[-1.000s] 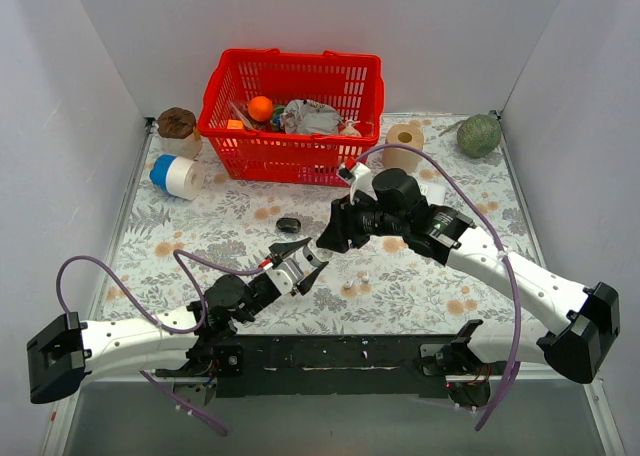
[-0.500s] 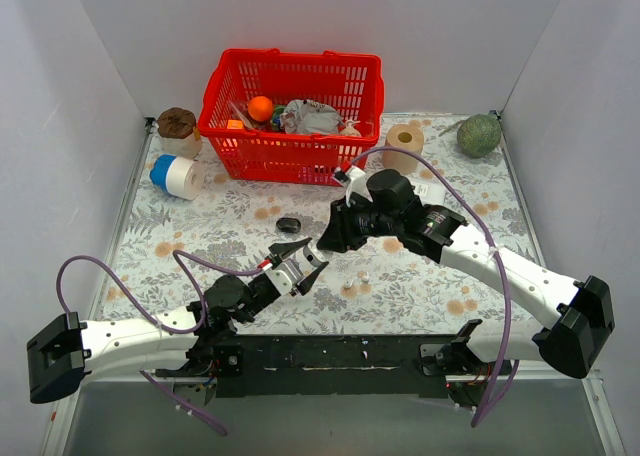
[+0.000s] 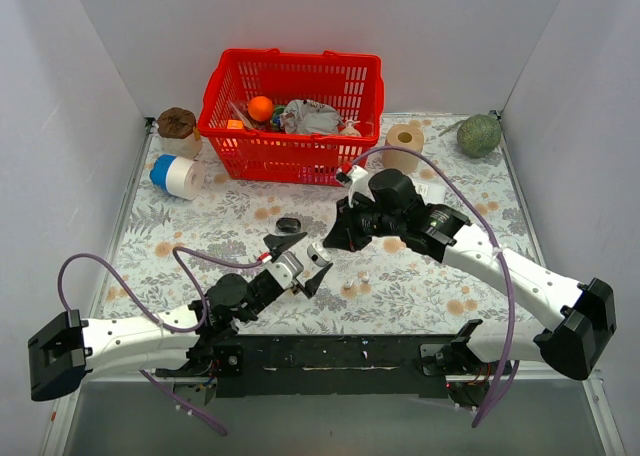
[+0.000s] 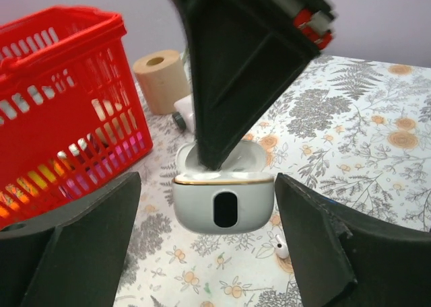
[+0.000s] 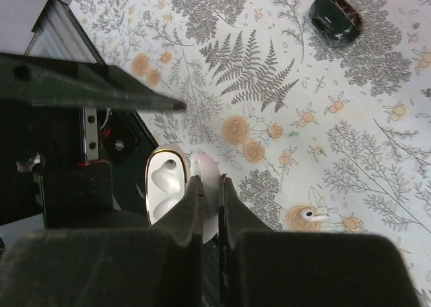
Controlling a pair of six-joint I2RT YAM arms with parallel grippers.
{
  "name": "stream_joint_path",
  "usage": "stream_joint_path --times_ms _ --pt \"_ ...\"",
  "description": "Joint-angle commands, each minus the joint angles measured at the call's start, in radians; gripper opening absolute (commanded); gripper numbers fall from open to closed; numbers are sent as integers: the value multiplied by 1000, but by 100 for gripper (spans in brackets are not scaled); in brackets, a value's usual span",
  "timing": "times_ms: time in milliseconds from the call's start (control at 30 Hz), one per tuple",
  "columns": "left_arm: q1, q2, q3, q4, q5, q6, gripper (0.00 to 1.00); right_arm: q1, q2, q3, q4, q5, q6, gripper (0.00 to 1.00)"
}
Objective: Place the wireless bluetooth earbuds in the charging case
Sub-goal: Open the charging case.
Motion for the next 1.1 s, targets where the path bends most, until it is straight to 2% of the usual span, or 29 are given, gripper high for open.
stream_joint_path --times_ms 0,100,233,300,333,367,400,500,533,633,667,700,733,800,833,867,1067 --pt "2 10 47 -36 -152 -82 98 -3 -63 99 -63 47 -100 1" --pt "0 8 71 -74 -199 -98 98 -3 -72 148 -113 64 -143 1" --pt "2 -24 122 -206 -235 -191 98 -3 -83 190 -153 55 -219 1" --pt "8 -53 154 -290 -189 -247 98 -2 -104 190 -155 32 -264 1" --pt "28 -89 185 -371 -60 -280 98 4 -114 185 -153 37 -314 1" --pt "38 -110 200 -404 12 -340 98 9 -121 184 -155 65 -341 1" --pt "49 -134 206 -419 61 -378 98 13 -138 173 -157 90 -370 1" --pt "101 -217 217 -438 323 -477 98 26 -169 165 -163 158 -464 1" --pt "136 -223 223 -441 441 -498 98 29 -172 172 -169 152 -483 1" --pt "231 -164 275 -490 638 -526 98 35 -170 202 -193 100 -527 1" --pt "253 -136 315 -513 746 -525 97 37 -172 207 -192 71 -533 1" --pt "274 -84 329 -530 796 -512 95 40 -173 211 -192 55 -542 1" --pt "317 -62 338 -533 849 -521 88 46 -176 216 -190 20 -547 1" --pt "370 3 364 -509 1019 -588 77 55 -184 216 -193 -15 -565 1" --pt "437 30 377 -475 1090 -616 72 60 -186 215 -195 -50 -570 1" --pt "465 59 386 -456 1203 -642 70 63 -186 210 -198 -64 -576 1" --pt "517 103 378 -354 1213 -667 74 75 -195 204 -218 -89 -577 1"
